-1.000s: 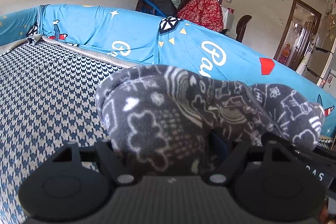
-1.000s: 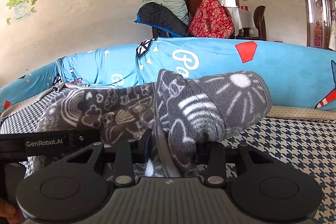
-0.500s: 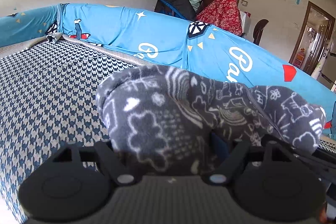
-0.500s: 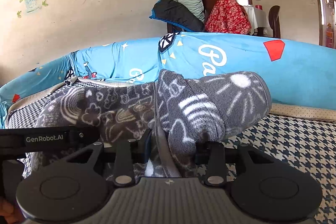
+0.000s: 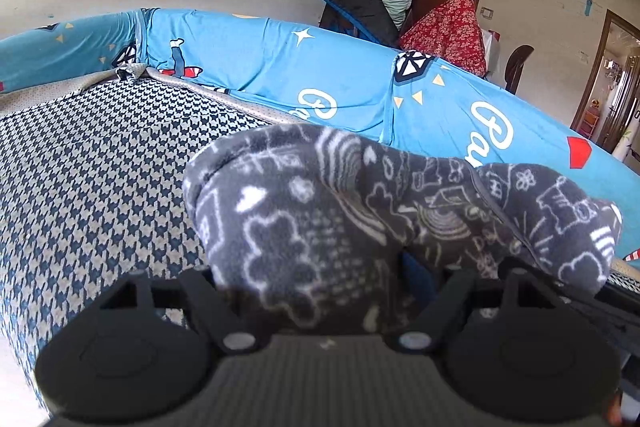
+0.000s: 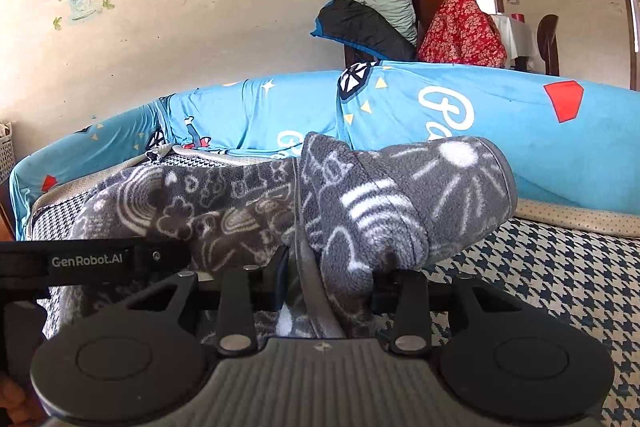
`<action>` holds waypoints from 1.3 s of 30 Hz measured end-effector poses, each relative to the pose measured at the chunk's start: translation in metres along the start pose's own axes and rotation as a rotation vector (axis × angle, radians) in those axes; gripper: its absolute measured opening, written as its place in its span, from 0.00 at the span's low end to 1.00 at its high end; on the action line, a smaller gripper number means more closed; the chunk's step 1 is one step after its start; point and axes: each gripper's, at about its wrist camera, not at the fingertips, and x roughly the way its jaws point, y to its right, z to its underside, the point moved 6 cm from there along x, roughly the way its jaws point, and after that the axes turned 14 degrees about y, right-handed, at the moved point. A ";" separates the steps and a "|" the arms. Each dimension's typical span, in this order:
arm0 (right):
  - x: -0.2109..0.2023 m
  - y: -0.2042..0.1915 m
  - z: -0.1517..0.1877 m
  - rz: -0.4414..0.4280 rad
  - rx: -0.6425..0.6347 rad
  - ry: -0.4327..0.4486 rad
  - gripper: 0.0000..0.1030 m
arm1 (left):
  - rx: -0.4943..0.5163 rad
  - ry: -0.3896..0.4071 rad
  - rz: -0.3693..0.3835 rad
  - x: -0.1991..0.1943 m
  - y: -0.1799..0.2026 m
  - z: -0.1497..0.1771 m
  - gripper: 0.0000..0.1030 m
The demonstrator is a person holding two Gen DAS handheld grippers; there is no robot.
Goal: Fold clothes
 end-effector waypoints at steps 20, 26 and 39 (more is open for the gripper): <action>0.031 -0.020 0.017 -0.068 -0.004 -0.028 0.36 | -0.002 -0.027 -0.088 0.019 -0.025 0.006 0.75; 0.042 -0.020 0.025 -0.074 0.011 -0.046 0.36 | 0.005 -0.042 -0.110 0.030 -0.031 0.010 0.75; 0.055 -0.005 0.041 -0.032 0.024 -0.178 0.61 | -0.057 -0.077 -0.163 0.040 -0.055 0.010 0.92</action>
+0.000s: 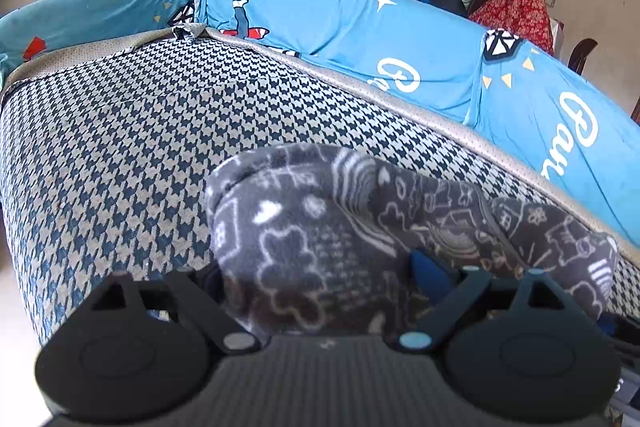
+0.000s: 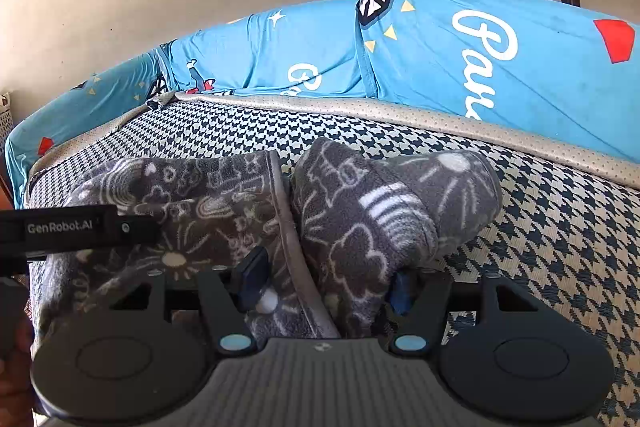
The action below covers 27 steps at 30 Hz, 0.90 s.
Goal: Fold clothes
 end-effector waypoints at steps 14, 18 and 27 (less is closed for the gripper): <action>-0.033 0.018 -0.010 0.098 -0.085 -0.065 0.82 | -0.034 0.121 -0.138 -0.014 -0.044 -0.036 1.00; -0.051 0.007 -0.023 0.029 -0.086 0.039 0.67 | -0.043 0.084 -0.170 -0.010 -0.050 -0.029 1.00; -0.050 -0.046 -0.006 -0.256 -0.062 0.029 0.52 | -0.069 0.085 -0.259 -0.004 -0.067 -0.025 1.00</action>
